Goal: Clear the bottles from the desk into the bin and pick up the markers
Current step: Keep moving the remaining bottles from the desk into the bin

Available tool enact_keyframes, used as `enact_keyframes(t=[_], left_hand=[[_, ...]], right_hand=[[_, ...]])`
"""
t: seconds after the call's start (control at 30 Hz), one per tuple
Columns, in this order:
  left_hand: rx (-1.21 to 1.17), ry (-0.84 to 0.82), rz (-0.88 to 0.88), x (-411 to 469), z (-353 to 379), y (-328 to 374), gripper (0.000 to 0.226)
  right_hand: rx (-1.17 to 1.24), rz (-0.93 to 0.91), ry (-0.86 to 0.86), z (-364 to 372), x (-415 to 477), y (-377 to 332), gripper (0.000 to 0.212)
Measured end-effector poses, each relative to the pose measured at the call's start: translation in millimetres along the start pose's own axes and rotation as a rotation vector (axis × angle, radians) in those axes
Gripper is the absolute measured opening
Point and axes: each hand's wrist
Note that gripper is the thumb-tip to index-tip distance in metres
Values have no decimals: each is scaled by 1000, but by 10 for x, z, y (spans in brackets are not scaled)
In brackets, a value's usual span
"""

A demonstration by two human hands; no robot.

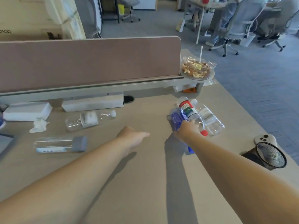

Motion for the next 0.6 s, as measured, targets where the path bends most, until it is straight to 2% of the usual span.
enact_keyframes(t=[0.17,0.27,0.37,0.47,0.6], left_hand=[[-25,27,-65,178,-291,-176,62],[-9,48,-64,275,-382,-157,65],[-30,26,-69,389,-326,-7,63],[-32,-11,-33,528,-130,250,54],[-6,-49,0,760,380,623,61]], right_hand=[[55,52,44,423,60,-98,68],[57,27,-46,415,50,-45,84],[168,22,-95,296,39,24,77],[252,-10,-48,-8,55,127,71],[364,15,27,-494,101,421,68]])
Point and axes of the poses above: each hand's wrist, its own x-axis towards the middle knuckle, its own z-axis out of the palm, y = z × x, and after that the axes turned 15 degrees about z, right-handed
